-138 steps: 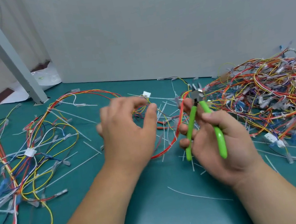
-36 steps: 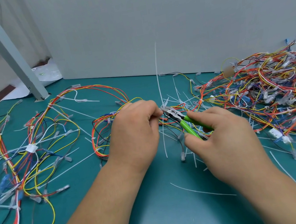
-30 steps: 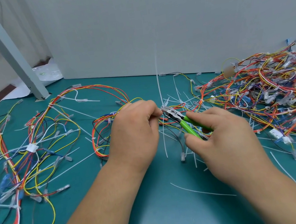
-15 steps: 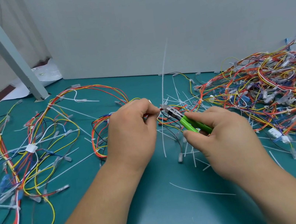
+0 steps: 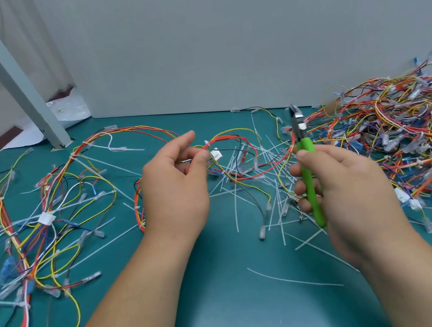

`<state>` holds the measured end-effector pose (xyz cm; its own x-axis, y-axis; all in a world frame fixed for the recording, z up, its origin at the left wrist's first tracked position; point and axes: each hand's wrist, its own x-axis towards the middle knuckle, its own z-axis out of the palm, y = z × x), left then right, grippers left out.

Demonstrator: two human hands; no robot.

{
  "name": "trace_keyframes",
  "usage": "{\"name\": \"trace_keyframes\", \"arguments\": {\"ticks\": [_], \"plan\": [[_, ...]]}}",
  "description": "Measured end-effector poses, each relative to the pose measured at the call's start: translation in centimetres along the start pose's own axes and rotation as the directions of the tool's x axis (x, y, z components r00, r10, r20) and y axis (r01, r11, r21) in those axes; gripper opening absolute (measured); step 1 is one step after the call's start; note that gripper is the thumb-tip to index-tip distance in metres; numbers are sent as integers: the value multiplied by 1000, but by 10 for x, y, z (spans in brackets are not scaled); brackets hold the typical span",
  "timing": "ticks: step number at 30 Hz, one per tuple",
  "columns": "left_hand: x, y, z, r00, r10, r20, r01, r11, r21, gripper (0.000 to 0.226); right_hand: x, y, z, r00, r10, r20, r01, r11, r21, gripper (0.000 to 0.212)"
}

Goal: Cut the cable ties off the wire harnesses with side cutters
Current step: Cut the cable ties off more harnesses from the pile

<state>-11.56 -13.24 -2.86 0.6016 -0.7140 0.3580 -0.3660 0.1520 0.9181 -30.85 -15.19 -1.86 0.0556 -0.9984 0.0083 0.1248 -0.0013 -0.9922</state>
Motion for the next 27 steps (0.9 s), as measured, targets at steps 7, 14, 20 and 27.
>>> {"name": "trace_keyframes", "arguments": {"ticks": [7, 14, 20, 27], "plan": [[0, -2, 1, 999, -42, -17, 42, 999, -28, 17, 0, 2, 3, 996, 85, 27, -86, 996, 10, 19], [1, 10, 0, 989, -147, 2, 139, 933, -333, 23, -1, 3, 6, 976, 198, 91, -210, 964, 161, 24], [3, 20, -6, 955, -179, 235, 291, 704, -648, 24, -2, -1, 6, 870, 308, 384, -457, 796, 397, 47], [1, 24, -9, 899, -180, 400, 405, 688, -602, 24, -1, -4, 1, 789, 169, 591, -529, 675, 514, 47]]}}
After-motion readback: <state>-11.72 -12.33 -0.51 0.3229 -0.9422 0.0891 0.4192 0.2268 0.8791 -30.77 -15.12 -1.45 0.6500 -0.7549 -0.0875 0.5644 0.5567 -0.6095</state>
